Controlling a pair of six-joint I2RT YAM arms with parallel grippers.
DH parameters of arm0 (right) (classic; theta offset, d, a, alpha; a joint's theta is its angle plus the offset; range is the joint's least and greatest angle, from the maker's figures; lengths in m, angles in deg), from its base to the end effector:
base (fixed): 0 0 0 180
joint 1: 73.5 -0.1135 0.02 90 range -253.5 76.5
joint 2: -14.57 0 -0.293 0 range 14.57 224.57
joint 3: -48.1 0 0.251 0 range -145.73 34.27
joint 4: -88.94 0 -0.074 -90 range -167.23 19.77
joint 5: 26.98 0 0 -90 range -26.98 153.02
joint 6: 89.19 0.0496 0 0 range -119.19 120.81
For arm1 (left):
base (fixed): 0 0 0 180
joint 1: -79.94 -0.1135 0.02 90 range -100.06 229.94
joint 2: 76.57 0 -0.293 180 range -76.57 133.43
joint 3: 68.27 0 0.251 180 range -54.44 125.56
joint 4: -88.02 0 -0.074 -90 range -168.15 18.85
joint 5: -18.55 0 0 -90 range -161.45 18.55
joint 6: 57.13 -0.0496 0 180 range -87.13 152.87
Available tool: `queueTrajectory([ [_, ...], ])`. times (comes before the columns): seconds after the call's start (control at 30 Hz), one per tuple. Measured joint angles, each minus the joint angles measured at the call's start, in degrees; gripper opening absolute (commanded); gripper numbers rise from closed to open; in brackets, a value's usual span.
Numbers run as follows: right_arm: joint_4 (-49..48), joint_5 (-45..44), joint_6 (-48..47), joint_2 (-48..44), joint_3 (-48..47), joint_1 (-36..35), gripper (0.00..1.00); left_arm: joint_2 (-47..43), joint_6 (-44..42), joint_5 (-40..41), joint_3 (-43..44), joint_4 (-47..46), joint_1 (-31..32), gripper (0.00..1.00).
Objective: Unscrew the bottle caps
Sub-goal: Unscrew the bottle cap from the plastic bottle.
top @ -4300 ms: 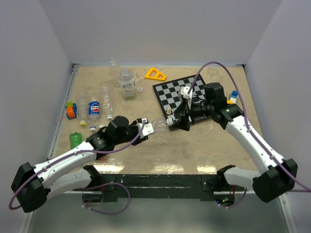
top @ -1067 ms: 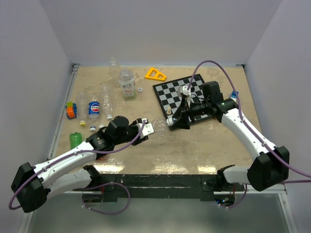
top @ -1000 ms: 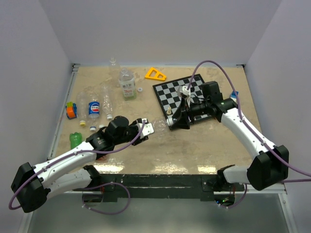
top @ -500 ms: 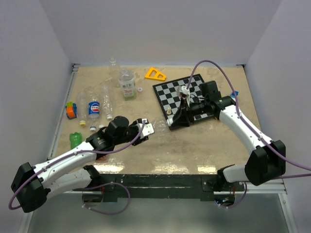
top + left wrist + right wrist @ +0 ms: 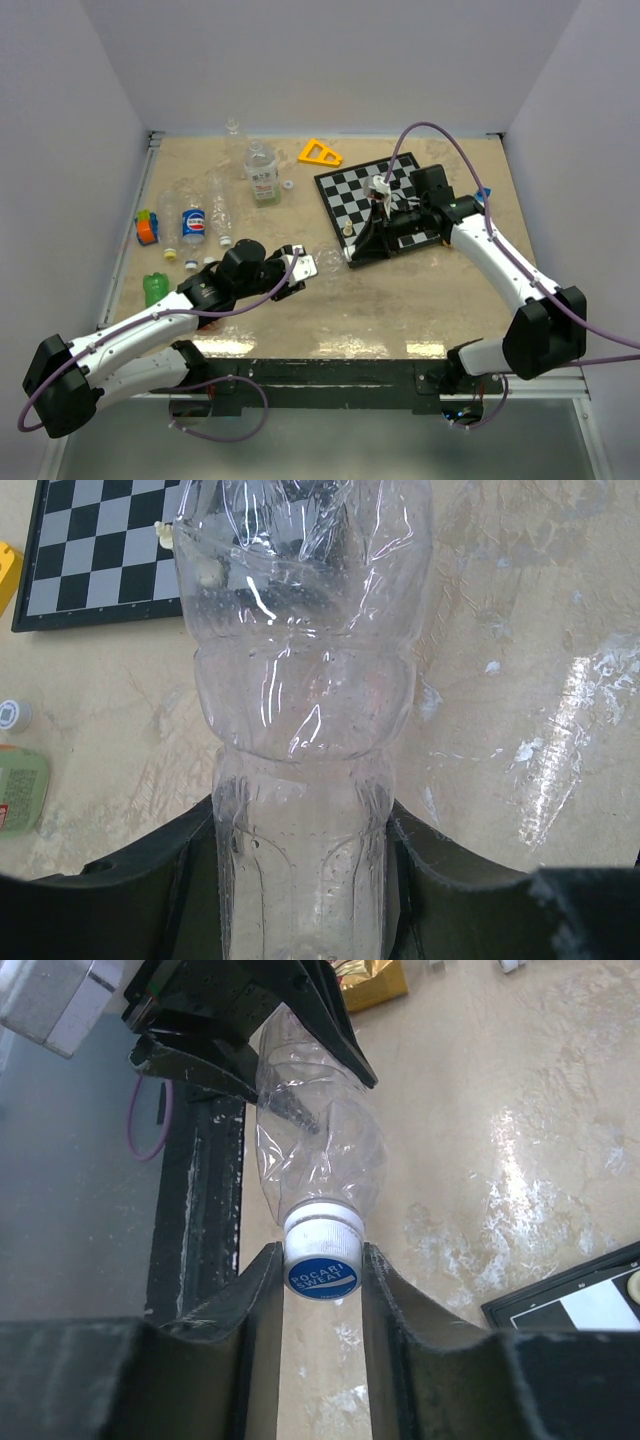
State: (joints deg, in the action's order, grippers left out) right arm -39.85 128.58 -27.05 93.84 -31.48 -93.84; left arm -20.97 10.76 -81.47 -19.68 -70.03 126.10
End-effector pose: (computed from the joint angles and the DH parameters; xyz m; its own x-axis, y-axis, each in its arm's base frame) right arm 0.2431 0.1383 0.3294 -0.3245 -0.3265 -0.8877 -0.9431 0.0405 0.3299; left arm 0.1400 -0.1582 0.2651 -0.0037 0.5390 -0.8423 0.8820 0.3987 0.2513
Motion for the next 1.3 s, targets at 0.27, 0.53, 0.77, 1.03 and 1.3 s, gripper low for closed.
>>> queueTrajectory([
  [0.27,5.42,-0.5,-6.8,0.74,-2.78,-0.22,0.0,-0.07,-0.02,-0.24,0.0,-0.07,0.0,0.0],
  [0.53,17.09,-5.14,-33.83,1.33,-8.24,-2.89,0.0,-0.22,0.0,-0.31,0.0,-0.42,0.04,0.0],
  [0.77,17.14,-14.21,-61.61,-6.99,-5.7,-6.1,0.0,-0.35,-0.02,-0.68,0.0,-2.62,0.09,0.0],
  [1.03,11.34,-17.46,-78.97,-13.27,0.04,-6.84,0.0,-0.46,-0.02,-0.57,0.02,-4.66,0.11,0.0],
  [1.3,11.45,-16.15,-83.58,-13.81,2.29,-6.6,0.18,-0.44,-0.02,-0.9,0.02,-3.13,0.13,0.0],
])
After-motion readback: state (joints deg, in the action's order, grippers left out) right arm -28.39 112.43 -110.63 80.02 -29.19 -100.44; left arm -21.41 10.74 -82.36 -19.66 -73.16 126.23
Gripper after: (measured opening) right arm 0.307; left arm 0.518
